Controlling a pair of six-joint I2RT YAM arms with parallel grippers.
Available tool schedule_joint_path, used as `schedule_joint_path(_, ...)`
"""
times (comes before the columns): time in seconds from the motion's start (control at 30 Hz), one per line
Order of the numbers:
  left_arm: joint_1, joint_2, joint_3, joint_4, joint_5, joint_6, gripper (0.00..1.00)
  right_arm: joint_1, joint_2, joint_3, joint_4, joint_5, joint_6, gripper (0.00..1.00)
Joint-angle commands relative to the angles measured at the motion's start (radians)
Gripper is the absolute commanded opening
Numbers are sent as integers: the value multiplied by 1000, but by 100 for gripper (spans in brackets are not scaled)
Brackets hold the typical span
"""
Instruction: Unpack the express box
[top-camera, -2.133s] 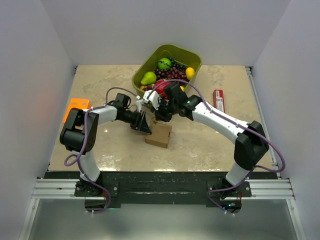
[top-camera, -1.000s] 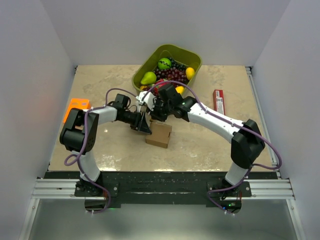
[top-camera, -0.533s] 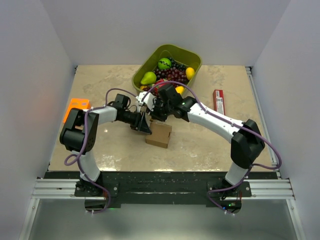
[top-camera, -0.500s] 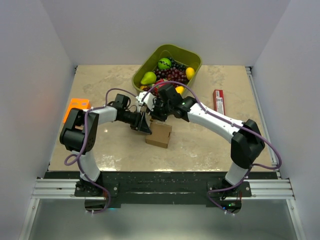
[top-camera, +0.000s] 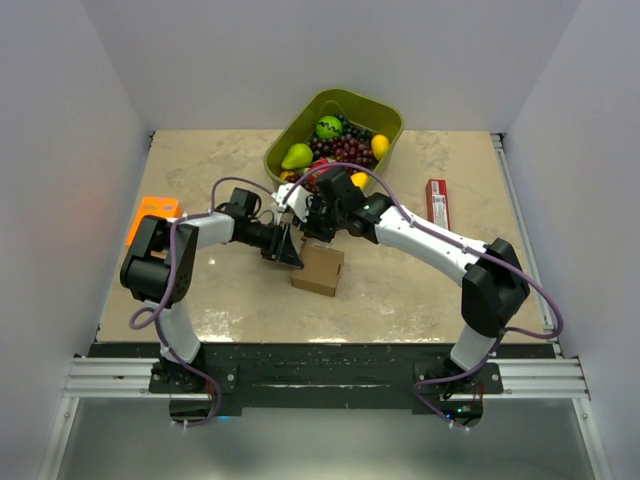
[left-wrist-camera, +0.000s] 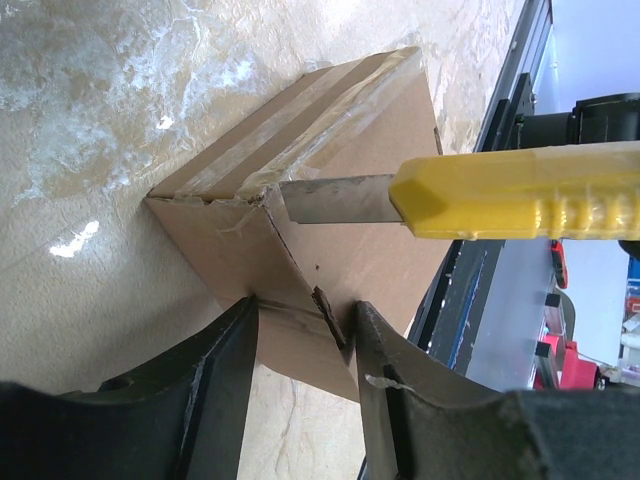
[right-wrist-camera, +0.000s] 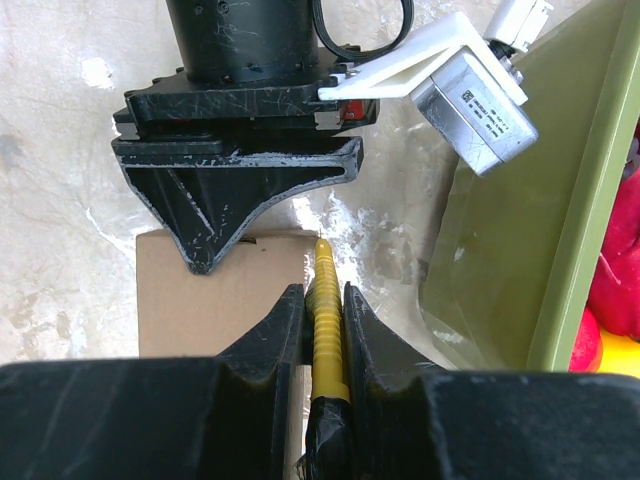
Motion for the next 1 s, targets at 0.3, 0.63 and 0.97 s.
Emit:
schedule_joint_path(0.3,-5,58,-13,-12,-108,14,45,7,14,45,-18,-9,-20,0)
schedule_joint_path(0.63,-5,77,-17,-14,-156,-24,35,7,41,78,-119,106,28,0)
schedule_joint_path(0.97,-5,84,-17,5,-188,-93,5,7,96,172,-275,195,63,0)
